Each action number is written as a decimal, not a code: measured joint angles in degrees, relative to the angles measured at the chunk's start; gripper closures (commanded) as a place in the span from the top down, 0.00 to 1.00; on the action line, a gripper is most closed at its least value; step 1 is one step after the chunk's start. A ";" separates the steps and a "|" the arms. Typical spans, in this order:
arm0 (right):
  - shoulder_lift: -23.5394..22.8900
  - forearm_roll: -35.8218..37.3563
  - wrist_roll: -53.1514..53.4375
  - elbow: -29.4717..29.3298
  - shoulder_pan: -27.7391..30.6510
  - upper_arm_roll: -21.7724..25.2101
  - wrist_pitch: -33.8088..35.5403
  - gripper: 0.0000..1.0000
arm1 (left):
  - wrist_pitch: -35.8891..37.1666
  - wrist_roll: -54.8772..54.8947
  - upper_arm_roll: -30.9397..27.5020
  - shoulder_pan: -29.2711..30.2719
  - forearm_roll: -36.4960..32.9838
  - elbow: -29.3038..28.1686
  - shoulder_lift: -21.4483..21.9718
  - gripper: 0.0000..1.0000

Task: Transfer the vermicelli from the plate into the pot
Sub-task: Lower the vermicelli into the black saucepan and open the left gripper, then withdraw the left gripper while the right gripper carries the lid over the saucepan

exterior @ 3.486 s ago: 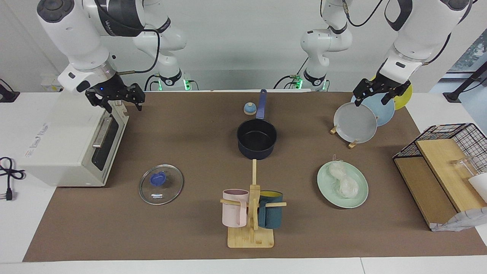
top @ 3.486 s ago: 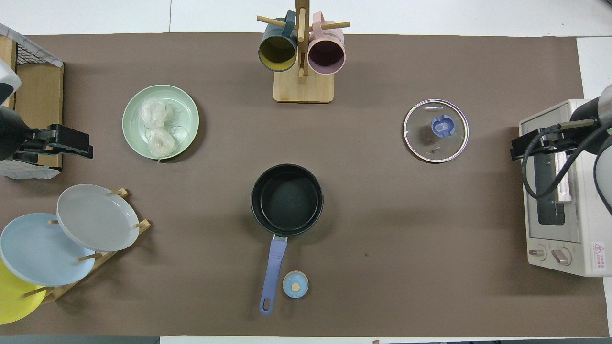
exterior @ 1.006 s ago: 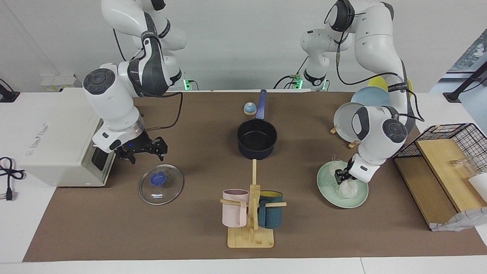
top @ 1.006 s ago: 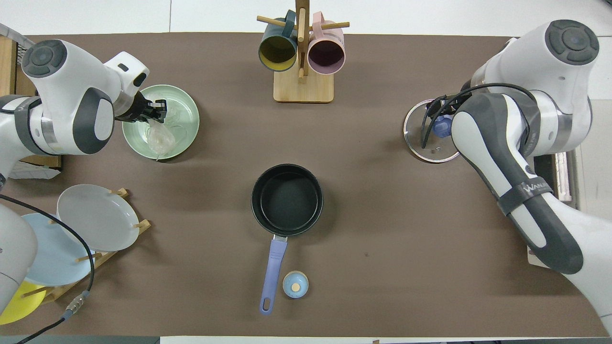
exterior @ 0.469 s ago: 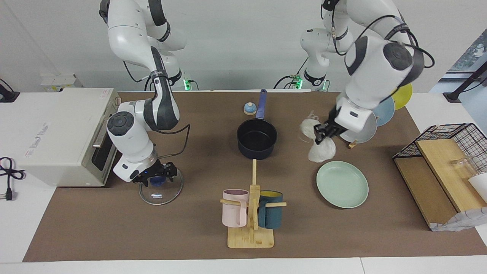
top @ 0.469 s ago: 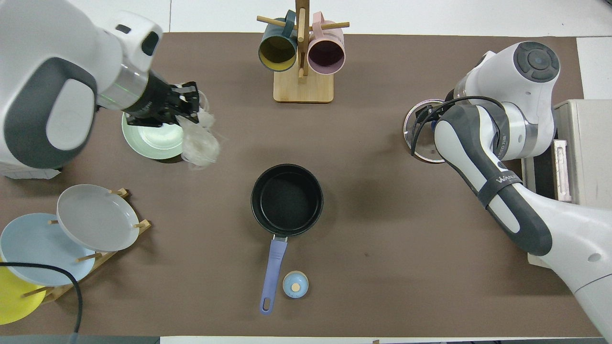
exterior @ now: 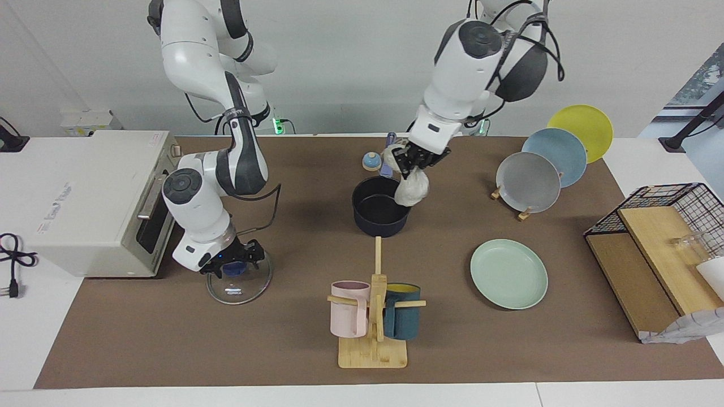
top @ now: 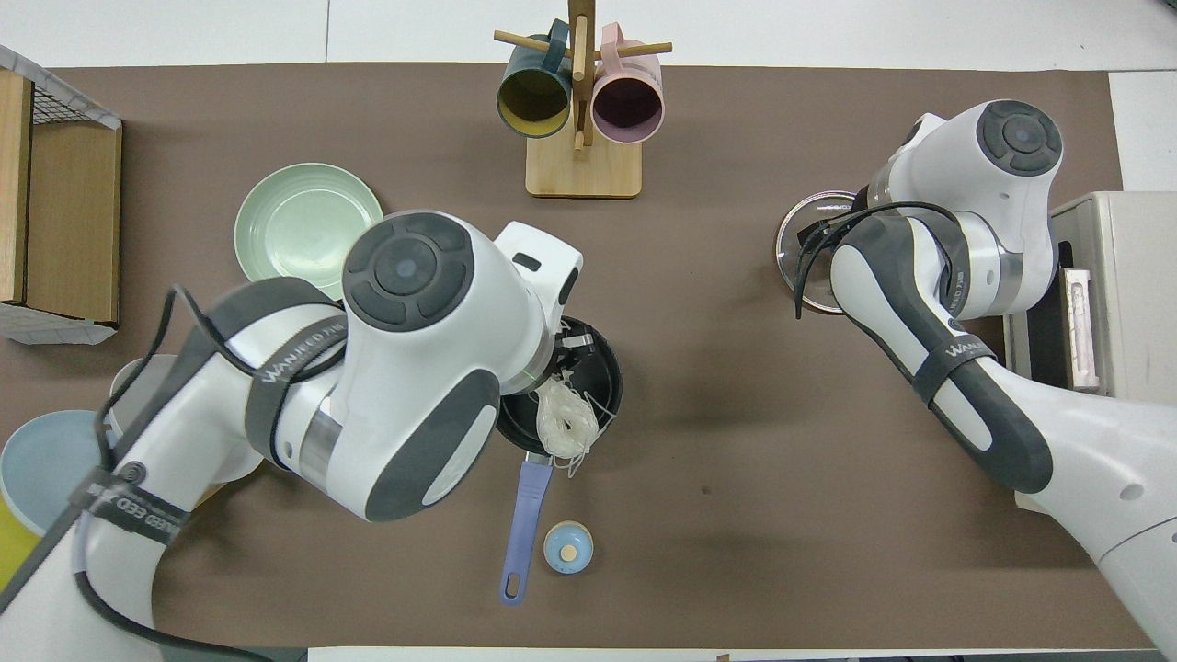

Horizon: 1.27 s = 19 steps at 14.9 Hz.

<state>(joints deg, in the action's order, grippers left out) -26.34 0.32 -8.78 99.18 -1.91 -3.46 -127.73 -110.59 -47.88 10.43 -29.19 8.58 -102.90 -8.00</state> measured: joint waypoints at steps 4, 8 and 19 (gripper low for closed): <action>0.01 0.01 -2.22 0.09 0.04 0.03 -0.01 0.80 | -9.09 -0.02 -0.65 0.09 0.75 -7.95 -0.16 0.00; 0.02 0.01 -2.65 0.34 0.07 0.05 -0.01 0.69 | -16.92 -0.41 -0.64 -0.54 1.12 -12.42 -1.63 0.00; 0.41 0.01 -3.18 -1.12 -0.11 -0.28 3.01 0.62 | 0.52 5.52 -1.91 5.13 1.13 2.76 -1.79 1.00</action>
<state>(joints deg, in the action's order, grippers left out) -25.94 0.33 -11.97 98.06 -2.02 -3.74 -124.72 -110.08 -42.36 8.52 -24.06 9.71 -100.13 -9.79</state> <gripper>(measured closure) 0.335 0.079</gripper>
